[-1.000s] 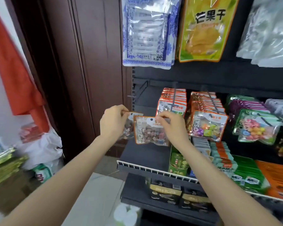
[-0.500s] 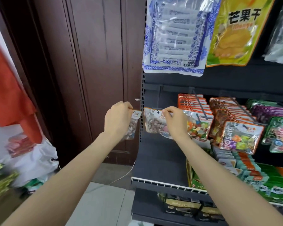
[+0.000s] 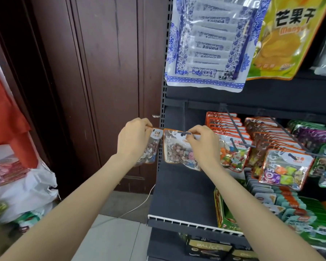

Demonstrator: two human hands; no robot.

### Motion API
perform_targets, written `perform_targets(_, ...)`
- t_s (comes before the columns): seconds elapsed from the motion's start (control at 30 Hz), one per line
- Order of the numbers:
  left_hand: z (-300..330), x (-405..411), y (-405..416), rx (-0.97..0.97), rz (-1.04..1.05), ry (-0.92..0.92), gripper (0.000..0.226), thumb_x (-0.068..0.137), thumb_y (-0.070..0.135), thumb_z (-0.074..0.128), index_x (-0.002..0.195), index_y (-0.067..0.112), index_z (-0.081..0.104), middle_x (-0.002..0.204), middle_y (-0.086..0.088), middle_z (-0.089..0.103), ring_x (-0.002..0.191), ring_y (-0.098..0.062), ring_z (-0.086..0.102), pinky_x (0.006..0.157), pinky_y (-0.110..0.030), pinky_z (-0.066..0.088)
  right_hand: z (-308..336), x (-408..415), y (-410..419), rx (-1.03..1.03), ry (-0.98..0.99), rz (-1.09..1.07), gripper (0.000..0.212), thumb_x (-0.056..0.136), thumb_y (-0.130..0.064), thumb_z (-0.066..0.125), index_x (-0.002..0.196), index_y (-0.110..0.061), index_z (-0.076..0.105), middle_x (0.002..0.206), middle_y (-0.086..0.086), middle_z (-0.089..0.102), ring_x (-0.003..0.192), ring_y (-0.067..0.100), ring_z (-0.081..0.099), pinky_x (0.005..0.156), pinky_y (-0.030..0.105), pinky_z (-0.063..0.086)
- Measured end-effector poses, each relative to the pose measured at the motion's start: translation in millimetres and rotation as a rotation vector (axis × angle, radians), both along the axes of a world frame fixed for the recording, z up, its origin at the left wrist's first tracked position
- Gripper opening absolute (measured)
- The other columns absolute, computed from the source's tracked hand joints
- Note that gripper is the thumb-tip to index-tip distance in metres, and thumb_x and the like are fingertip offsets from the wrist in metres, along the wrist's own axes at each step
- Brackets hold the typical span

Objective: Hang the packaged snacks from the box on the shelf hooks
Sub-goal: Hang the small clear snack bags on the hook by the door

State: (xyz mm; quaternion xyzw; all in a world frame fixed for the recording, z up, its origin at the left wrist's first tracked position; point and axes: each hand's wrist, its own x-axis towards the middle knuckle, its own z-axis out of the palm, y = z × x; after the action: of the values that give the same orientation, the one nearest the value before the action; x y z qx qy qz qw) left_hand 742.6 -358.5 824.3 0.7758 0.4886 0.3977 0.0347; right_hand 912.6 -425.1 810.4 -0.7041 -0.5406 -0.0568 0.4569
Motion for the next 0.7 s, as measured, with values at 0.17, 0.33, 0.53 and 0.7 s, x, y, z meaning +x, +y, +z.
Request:
perform_targets(0.17,0,8,8,-0.012,-0.009,-0.020,0.014,0.092,0.017,0.055,0.097,0.016,0.068,0.096,-0.003,0.069,0.084,-0.021,0.065,0.068,-0.034,0.054,-3,9,1,-0.026,-0.034,0.009,0.012,0.090,-0.013,0.058,0.095,-0.010,0.068,0.099,0.003,0.064,0.083,0.008,0.050,0.058,0.006,0.030)
perform_targets(0.33,0,17,18,-0.019,-0.015,-0.028,0.014,0.092,0.018,0.055,0.097,0.017,0.068,0.095,-0.003,0.069,0.085,-0.020,0.065,0.067,-0.034,0.053,-1,16,28,-0.070,-0.080,-0.062,0.014,0.093,-0.016,0.056,0.098,-0.011,0.067,0.102,0.005,0.063,0.088,0.017,0.058,0.065,0.021,0.040)
perform_targets(0.53,-3,22,36,-0.031,0.014,-0.024,0.014,0.092,0.017,0.056,0.098,0.017,0.068,0.097,-0.002,0.069,0.086,-0.021,0.065,0.068,-0.035,0.054,15,34,93,-0.232,-0.282,-0.216,0.020,0.089,0.001,0.049,0.102,-0.006,0.063,0.106,0.013,0.062,0.093,0.032,0.061,0.064,0.030,0.038)
perform_targets(0.7,-4,24,47,-0.062,0.009,-0.023,0.013,0.092,0.019,0.057,0.099,0.017,0.068,0.097,-0.001,0.069,0.087,-0.020,0.066,0.070,-0.036,0.055,26,49,138,-0.379,-0.230,-0.273,0.028,0.088,0.007,0.042,0.111,0.000,0.057,0.116,0.020,0.059,0.106,0.038,0.057,0.074,0.035,0.041)
